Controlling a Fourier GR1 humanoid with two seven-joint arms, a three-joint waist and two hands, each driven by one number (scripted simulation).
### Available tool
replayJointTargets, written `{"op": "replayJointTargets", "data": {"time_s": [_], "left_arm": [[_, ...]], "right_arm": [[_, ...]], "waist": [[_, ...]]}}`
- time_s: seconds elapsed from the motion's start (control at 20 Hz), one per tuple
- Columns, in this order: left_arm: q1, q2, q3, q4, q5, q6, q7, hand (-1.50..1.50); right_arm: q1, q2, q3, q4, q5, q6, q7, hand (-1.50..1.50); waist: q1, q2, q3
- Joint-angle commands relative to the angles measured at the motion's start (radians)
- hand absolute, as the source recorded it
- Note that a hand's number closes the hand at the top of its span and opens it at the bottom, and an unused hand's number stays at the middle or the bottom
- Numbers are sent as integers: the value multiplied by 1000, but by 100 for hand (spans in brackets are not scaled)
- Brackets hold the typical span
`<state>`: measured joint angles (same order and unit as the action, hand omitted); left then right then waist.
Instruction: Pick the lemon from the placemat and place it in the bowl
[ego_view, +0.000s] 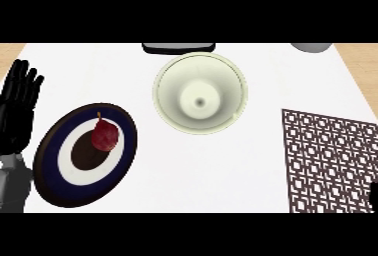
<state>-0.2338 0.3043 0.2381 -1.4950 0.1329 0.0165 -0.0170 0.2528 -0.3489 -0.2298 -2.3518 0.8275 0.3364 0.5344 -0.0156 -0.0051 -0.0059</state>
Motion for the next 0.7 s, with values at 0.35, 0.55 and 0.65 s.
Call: {"op": "replayJointTargets", "data": {"time_s": [0.35, 0.55, 0.65], "left_arm": [[-23, -14, -38, -8, -16, -4, 18, 0], [0, 12, -3, 3, 22, -48, 8, 0], [-39, -12, -25, 2, -11, 0, 19, 0]], "right_arm": [[-539, 171, 263, -123, -40, 192, 477, 150], [-829, 223, 313, 42, -33, 277, 656, 150], [-931, 260, 342, 166, -18, 272, 669, 150]], "waist": [[41, 0, 0], [36, 1, 2], [33, 3, 2]]}}
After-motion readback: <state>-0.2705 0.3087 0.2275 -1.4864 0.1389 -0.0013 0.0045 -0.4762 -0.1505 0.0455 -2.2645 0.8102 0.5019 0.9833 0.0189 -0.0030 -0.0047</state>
